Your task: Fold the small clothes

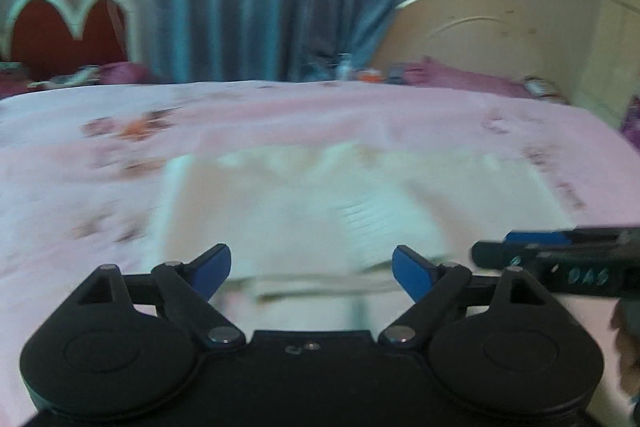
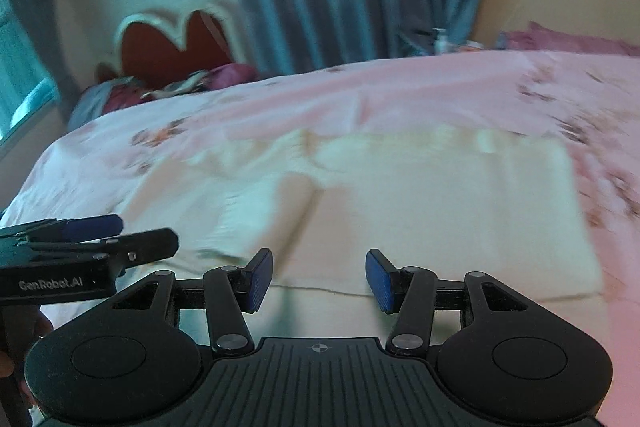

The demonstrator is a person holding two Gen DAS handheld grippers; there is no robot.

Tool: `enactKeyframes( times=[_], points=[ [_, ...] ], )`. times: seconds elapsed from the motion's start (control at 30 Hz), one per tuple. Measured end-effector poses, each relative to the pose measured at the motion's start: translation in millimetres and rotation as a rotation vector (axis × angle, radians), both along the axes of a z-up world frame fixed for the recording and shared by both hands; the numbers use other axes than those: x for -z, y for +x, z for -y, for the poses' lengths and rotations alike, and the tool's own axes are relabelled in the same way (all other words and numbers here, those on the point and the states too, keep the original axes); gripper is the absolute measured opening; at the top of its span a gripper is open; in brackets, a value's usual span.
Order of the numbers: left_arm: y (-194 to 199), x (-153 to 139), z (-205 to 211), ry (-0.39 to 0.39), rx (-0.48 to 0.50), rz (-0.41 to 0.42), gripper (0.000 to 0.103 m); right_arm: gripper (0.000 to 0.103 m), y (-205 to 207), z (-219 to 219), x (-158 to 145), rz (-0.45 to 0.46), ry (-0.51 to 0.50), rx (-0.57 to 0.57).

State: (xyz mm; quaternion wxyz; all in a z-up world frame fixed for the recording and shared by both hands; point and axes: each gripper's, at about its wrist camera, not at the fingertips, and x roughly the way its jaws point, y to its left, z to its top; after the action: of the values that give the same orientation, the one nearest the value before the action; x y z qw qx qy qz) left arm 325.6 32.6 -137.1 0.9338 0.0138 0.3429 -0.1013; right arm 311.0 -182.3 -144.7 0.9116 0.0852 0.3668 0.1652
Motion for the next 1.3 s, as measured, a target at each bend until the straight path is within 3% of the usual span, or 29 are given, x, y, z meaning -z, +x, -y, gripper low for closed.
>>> enactKeyframes(
  times=[0.1,0.2,0.37,0.4,0.43,0.47,0.57,0.63,0.7,0.83,0.9,0.97,1.13,1.3],
  points=[
    [-3.5,8.0,-17.4,0.032,-0.057,-0.029,0.087,0.051,5.0,-27.9,8.2,0.007,-0.069,-0.062],
    [-0.3,17.3,-25.3,0.035,-0.098,-0.067,0.087,0.051,10.4,-47.7,18.5,0.028,-0.167,-0.055],
    [11.2,28.6,-29.5,0.038,-0.161,-0.075,0.087,0.051,21.3,-51.3,18.8,0.059,-0.162,-0.019],
    [12.3,30.2,-31.7,0.036,-0.173,-0.077,0.087,0.047,22.8,-50.3,17.5,0.064,-0.161,-0.016],
    [14.4,32.5,-32.3,0.034,-0.182,-0.083,0.087,0.015,24.6,-49.9,16.3,0.065,-0.159,-0.02],
    [16.6,34.6,-32.3,0.033,-0.187,-0.088,0.087,0.008,26.2,-46.8,13.6,0.063,-0.153,-0.012],
    [19.0,37.5,-31.1,0.037,-0.189,-0.071,0.087,0.008,29.2,-21.4,-2.4,0.092,-0.064,0.066],
    [21.7,40.2,-29.7,0.046,-0.189,-0.05,0.081,0.008,30.0,-0.5,-11.1,0.097,-0.027,0.125],
    [21.0,41.0,-30.7,0.044,-0.195,-0.022,0.066,0.008,31.1,21.5,-16.0,0.087,-0.01,0.169],
    [22.0,42.0,-26.5,0.044,-0.162,0.017,0.047,0.008,33.7,63.5,-4.7,0.006,0.035,0.237],
    [20.5,40.6,-23.9,0.041,-0.139,0.04,0.02,0.008,32.5,80.0,2.5,-0.033,0.064,0.27],
    [17.2,38.4,-20.0,0.071,-0.124,0.061,0.003,0.008,29.0,94.2,10.2,-0.051,0.087,0.315],
    [16.5,45.4,-19.2,0.108,-0.095,0.038,0.003,0.008,26.1,121.9,23.2,-0.119,0.17,0.384],
    [14.6,46.7,-19.1,0.107,-0.098,0.04,0.003,0.008,17.0,141.9,17.1,-0.093,0.171,0.465]
  ],
)
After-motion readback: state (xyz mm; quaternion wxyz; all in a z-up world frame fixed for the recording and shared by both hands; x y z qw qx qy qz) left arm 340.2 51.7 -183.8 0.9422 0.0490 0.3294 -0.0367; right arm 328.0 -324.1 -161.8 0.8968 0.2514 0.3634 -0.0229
